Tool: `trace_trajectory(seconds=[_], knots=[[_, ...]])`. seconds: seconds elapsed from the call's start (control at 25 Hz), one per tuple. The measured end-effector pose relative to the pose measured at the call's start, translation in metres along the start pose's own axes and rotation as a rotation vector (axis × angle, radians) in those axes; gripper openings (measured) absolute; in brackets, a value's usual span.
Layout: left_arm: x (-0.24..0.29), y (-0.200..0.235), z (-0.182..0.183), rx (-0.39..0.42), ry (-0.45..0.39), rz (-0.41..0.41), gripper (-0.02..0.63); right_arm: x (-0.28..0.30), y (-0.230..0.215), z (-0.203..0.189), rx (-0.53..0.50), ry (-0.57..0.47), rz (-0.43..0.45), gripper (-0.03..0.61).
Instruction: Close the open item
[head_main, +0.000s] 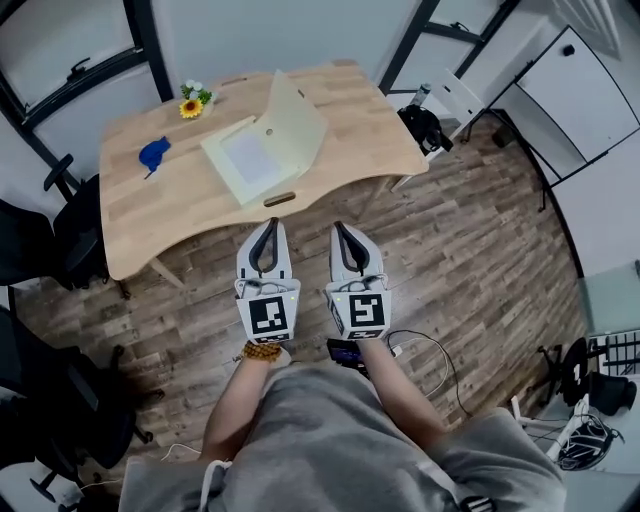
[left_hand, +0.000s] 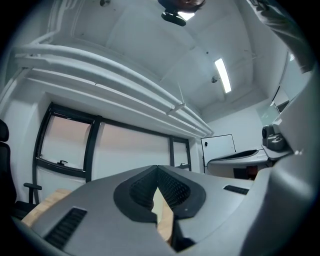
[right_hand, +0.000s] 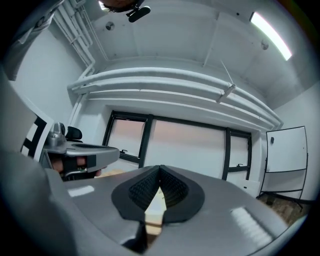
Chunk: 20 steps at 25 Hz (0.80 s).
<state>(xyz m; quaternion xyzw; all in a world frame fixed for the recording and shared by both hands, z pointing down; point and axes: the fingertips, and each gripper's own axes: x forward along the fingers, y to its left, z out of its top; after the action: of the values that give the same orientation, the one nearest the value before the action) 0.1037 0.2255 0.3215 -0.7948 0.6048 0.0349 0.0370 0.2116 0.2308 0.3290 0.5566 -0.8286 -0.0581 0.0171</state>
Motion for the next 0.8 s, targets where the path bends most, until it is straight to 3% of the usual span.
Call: trace_trajectory(seconds=[0.28, 0.6, 0.8], knots=[[0.041, 0.029, -0.009, -0.003, 0.012, -0.062, 0.009, 0.051, 0.009, 0.011, 0.002, -0.036, -0.026, 0.011], [0.079, 0.022, -0.035, -0.019, 0.04, -0.121, 0.009, 0.077, -0.007, 0.006, -0.002, -0.025, -0.026, 0.011], [0.111, 0.028, -0.045, -0.004, 0.071, -0.089, 0.009, 0.105, -0.035, -0.016, 0.009, 0.011, 0.0, 0.011]])
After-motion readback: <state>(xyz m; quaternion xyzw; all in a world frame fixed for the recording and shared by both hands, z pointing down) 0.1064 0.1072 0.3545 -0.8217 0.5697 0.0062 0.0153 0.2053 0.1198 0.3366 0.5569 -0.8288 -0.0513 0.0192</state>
